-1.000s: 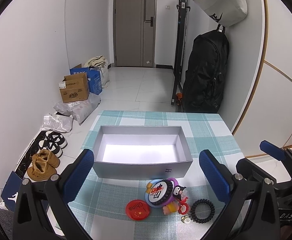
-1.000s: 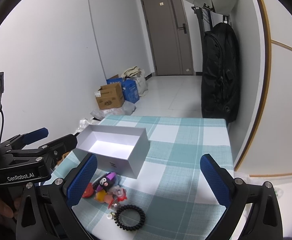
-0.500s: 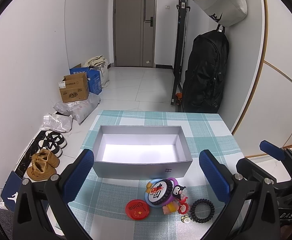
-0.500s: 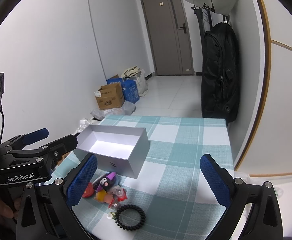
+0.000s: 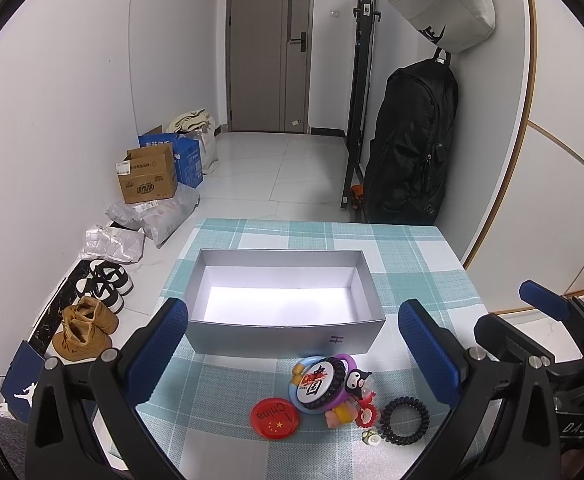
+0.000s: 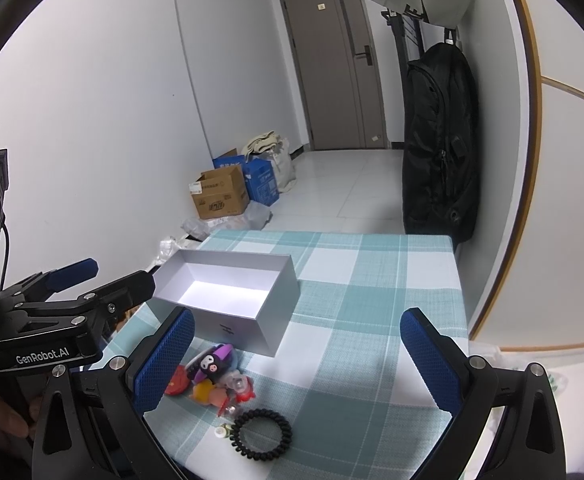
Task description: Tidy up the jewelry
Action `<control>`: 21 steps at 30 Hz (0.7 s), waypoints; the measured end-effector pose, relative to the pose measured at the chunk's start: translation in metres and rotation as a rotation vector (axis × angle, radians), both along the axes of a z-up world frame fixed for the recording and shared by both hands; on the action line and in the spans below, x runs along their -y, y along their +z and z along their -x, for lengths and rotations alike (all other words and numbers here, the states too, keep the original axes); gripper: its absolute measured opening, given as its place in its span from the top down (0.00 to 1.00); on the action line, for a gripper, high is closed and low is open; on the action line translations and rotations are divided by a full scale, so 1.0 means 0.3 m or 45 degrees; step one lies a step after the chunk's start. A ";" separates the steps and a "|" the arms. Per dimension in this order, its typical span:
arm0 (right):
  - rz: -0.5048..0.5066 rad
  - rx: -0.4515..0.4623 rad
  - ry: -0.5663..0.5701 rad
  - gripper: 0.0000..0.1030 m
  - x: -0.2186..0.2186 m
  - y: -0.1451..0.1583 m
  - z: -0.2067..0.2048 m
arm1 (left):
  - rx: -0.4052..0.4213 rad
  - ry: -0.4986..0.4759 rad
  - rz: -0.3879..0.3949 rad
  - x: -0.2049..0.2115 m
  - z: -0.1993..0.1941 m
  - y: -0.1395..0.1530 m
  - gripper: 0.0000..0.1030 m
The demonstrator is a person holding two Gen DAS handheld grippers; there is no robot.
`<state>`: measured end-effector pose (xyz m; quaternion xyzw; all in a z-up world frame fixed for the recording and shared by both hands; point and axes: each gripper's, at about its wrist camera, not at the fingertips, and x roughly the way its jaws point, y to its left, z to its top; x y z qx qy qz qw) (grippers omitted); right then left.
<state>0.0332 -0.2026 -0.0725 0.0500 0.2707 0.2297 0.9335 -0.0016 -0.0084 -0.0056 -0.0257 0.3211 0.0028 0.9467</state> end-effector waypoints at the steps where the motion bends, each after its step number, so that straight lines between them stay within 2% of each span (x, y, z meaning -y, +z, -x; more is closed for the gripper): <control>1: 0.001 0.000 0.000 0.00 0.000 0.000 0.000 | -0.001 -0.001 0.000 0.000 -0.001 -0.001 0.01; 9: 0.008 -0.007 0.006 0.00 -0.016 0.000 -0.006 | -0.062 -0.031 0.043 -0.031 -0.014 -0.024 0.01; 12: 0.011 -0.007 0.015 0.00 -0.017 0.000 -0.008 | -0.111 -0.054 0.021 -0.042 -0.012 -0.047 0.01; 21: 0.061 -0.003 0.046 0.00 -0.033 -0.011 -0.023 | -0.398 -0.103 0.011 -0.118 -0.013 -0.182 0.01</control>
